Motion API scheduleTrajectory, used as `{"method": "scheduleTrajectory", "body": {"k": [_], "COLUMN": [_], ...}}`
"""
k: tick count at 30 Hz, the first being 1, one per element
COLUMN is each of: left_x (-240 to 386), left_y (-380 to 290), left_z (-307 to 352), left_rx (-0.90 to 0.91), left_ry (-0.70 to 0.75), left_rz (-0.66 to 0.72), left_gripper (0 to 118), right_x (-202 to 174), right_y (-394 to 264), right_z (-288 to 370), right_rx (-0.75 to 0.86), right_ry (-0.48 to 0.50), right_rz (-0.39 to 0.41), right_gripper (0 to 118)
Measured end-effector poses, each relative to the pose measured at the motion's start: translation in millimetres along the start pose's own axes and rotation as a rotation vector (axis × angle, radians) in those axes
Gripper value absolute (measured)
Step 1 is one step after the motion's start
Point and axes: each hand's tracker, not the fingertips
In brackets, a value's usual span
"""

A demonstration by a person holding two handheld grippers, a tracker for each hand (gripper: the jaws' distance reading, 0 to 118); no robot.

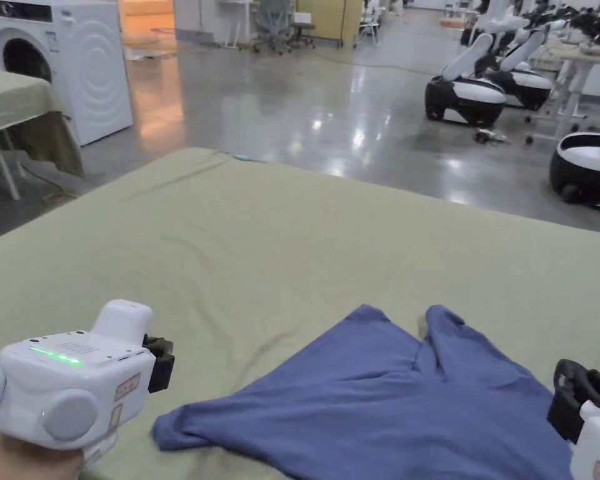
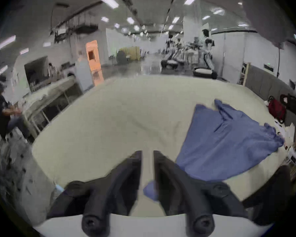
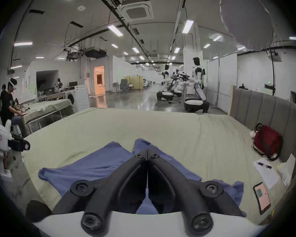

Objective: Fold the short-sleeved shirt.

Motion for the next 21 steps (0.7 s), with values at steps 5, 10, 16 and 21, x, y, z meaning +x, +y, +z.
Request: {"method": "scheduleTrajectory", "body": {"k": [5, 10, 16, 21], "left_x": [-8.6, 11.6, 7.5, 18.5], "left_y": [-29.7, -44.2, -57.6, -57.8], "left_z": [-25.5, -69.8, -107.8, -87.1], "left_rx": [-0.068, -0.173, -0.239, -0.134], "left_ry": [-0.068, -0.104, -0.059, -0.101], "left_rz": [0.053, 0.018, 0.027, 0.026], "left_gripper": [117, 116, 89, 2], "right_x": [-18.5, -21.7, -8.3, 8.6], "right_y": [-9.4, -17.8, -16.7, -12.9], "right_z": [-19.7, -31.9, -36.2, -38.5], "right_rx": [-0.057, -0.095, -0.125, -0.145], "right_ry": [0.034, 0.034, 0.002, -0.029], "right_rz": [0.004, 0.017, 0.017, 0.014], "right_gripper": [6, 6, 6, 6]}}
